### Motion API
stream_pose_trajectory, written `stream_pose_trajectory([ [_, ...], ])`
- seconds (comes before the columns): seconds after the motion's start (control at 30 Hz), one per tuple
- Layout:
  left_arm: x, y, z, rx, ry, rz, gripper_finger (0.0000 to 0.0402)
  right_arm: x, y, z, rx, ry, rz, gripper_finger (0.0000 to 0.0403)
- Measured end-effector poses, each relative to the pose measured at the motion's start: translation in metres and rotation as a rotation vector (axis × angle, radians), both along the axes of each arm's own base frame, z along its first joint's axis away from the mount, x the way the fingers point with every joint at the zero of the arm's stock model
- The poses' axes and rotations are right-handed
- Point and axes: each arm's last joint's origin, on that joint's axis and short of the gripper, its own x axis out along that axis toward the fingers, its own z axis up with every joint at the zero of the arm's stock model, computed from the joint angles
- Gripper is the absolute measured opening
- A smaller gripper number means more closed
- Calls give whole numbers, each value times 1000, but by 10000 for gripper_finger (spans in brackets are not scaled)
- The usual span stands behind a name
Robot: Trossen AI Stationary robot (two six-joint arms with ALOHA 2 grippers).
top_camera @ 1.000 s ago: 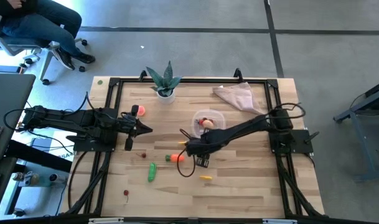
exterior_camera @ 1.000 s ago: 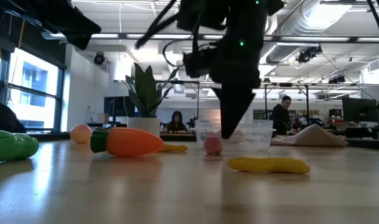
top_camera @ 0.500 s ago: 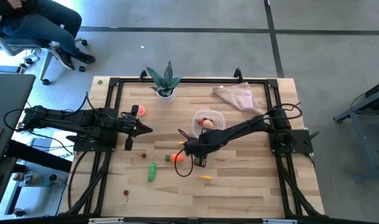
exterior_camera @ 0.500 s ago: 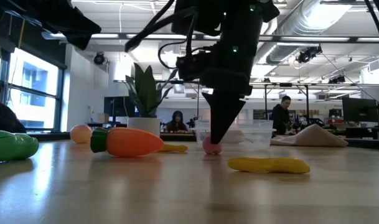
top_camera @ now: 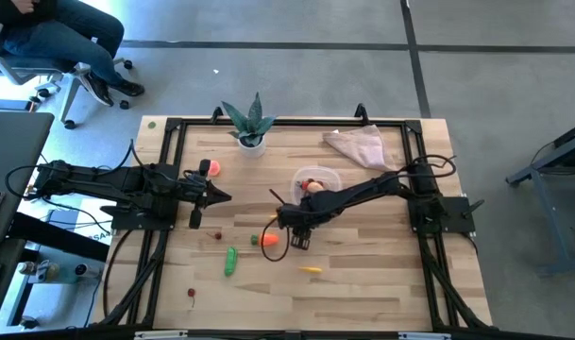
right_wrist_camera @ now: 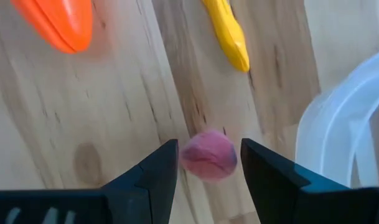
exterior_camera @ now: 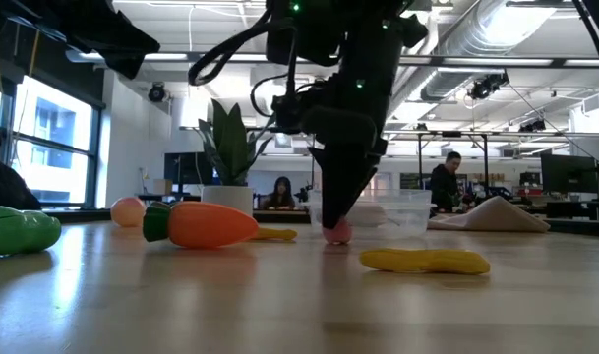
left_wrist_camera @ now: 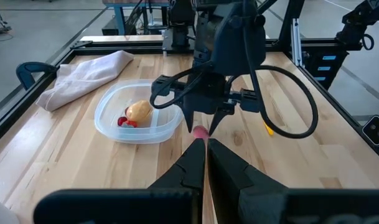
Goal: Pick and placing Produce into tupperware
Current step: Put the pink peach into the transparent bin
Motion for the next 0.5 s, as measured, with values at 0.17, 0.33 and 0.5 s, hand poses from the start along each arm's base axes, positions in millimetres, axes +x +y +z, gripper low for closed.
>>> stream_pose_trajectory([
  [0.17,0,0,0,0,0,0,7,1,-5,0,32,-4,-22,168],
  [0.33,0,0,0,0,0,0,7,2,-7,0,62,-3,-46,176],
  [0.5,0,0,0,0,0,0,7,2,-7,-3,67,5,-51,193],
])
